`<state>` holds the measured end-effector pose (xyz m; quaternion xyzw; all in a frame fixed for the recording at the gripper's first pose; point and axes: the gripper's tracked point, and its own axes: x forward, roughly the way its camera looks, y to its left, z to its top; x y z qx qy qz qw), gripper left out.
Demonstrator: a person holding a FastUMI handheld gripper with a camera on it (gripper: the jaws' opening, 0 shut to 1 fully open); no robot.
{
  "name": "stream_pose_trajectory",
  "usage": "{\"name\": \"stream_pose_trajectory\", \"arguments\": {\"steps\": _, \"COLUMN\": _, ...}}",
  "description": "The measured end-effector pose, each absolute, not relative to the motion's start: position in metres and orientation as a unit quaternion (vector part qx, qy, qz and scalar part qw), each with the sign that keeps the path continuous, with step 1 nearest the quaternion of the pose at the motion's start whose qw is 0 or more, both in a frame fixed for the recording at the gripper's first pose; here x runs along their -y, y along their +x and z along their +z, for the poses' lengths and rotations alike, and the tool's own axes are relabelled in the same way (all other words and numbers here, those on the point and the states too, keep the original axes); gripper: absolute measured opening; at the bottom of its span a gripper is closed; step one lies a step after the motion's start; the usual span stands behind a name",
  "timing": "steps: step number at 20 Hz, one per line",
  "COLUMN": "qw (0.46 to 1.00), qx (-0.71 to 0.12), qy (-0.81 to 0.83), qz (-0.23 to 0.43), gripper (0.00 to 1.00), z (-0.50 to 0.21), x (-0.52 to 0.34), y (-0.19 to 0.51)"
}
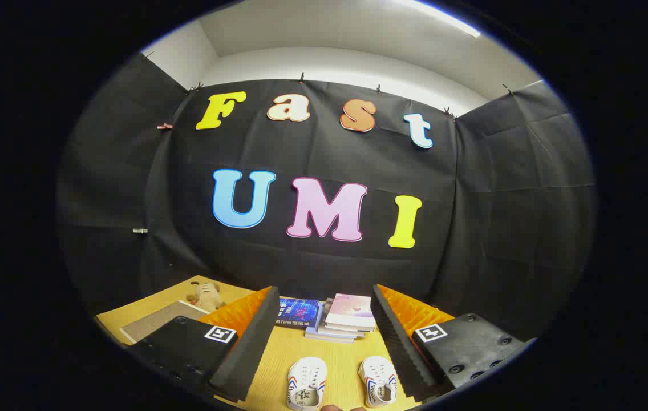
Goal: Open the storage box then place both shoes into the box .Put the left shoe in first, then the right shoe, with the right side of both shoes facing outward in a uniform manner.
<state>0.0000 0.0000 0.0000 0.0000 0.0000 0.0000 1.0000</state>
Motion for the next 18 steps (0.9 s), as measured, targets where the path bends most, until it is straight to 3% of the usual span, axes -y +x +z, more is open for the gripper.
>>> {"name": "stream_pose_trajectory", "arguments": {"steps": 18, "qw": 0.999, "qx": -0.037, "qy": 0.006, "qz": 0.020, "gripper": 0.97, "z": -0.023, "x": -0.014, "y": -0.018}}
